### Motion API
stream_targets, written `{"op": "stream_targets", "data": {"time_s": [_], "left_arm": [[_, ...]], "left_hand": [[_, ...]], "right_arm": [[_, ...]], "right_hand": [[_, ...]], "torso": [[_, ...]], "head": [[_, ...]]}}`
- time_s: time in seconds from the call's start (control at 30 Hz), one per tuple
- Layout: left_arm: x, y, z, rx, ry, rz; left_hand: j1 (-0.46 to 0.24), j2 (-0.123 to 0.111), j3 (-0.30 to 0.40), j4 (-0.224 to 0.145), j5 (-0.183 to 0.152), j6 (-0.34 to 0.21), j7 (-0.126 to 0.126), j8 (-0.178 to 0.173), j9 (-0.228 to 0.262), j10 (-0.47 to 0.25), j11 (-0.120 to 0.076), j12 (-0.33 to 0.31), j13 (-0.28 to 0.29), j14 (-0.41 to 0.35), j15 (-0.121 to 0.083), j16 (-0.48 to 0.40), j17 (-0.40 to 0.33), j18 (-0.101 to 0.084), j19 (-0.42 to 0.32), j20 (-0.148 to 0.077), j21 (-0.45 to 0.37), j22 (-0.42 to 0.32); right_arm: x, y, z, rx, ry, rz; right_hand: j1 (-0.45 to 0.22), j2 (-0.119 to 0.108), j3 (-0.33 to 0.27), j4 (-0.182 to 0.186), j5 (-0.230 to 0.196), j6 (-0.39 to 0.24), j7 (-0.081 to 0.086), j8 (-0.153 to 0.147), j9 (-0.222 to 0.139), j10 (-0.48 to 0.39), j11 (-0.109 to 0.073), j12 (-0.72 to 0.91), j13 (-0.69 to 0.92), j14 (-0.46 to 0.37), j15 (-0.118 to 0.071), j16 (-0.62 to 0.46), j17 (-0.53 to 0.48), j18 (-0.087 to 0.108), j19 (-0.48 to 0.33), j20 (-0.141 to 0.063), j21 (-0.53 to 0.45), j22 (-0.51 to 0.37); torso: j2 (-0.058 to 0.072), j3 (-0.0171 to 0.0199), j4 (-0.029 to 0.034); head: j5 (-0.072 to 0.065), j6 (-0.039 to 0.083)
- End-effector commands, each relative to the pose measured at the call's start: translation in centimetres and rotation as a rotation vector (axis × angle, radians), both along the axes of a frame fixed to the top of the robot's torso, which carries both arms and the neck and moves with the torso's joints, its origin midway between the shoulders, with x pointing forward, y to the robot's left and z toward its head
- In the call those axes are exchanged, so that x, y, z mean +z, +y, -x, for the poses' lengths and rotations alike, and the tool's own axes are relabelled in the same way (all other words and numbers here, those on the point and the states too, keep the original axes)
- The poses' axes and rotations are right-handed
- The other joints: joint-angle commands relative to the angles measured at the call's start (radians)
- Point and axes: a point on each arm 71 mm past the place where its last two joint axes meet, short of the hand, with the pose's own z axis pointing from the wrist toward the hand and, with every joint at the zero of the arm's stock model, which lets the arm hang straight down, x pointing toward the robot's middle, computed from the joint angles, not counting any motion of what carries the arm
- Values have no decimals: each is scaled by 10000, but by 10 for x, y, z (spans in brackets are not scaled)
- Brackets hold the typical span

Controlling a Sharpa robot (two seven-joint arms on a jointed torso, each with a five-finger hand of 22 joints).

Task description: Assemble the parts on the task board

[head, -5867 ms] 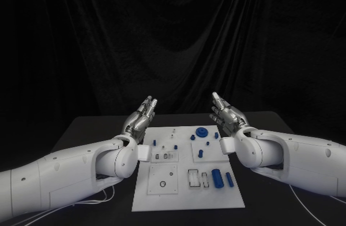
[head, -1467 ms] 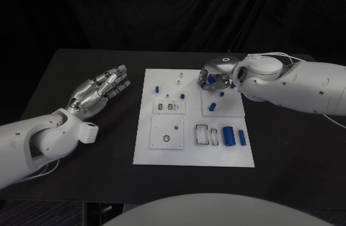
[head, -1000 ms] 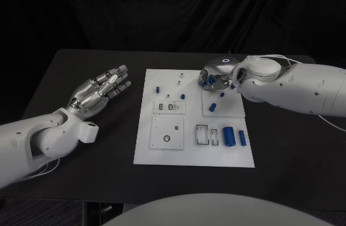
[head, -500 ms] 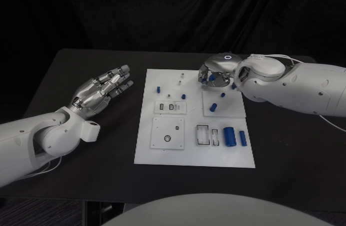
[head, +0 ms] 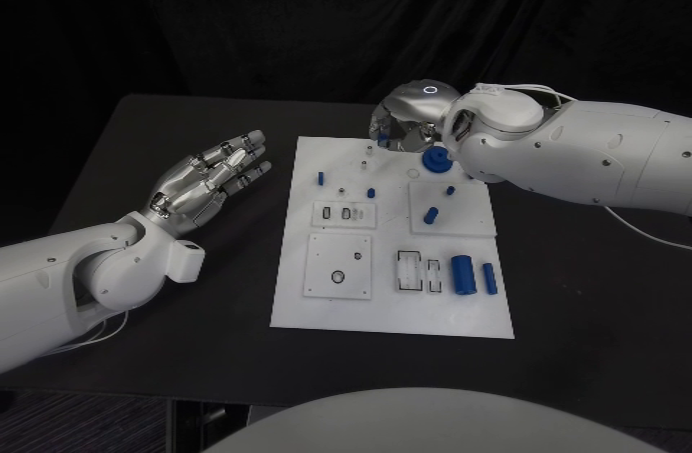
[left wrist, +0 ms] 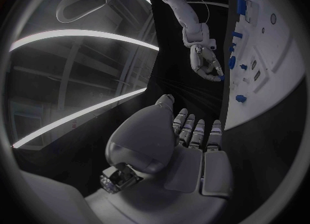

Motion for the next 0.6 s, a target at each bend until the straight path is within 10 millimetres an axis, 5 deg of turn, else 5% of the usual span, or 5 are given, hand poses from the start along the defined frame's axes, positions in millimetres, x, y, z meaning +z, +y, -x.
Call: {"op": "stream_targets", "data": {"time_s": [0.03,0.6], "left_arm": [[7,0,0,10,-693,635],[6,-3,-2,-27,-708,645]], "left_hand": [[115,18,63,-54,61,73,13,-1,8,23,32,67,10,-2,69,51,16,154,14,51,58,16],[124,21,146,-101,132,95,2,4,10,57,53,105,16,-17,56,36,10,155,-2,41,47,8]], "right_arm": [[-1,6,-7,12,505,-66],[-4,17,-21,-282,795,228]], "right_hand": [[52,25,27,-19,-15,-64,97,-8,109,8,53,-70,-19,-36,61,-29,-74,-87,-9,32,-24,692],[25,3,56,-10,-123,-474,162,-146,376,-66,119,-211,-16,-104,106,-59,-89,-73,-62,83,-68,674]], "torso": [[47,-23,57],[193,-39,200]], "head": [[-38,-1],[-246,-1]]}}
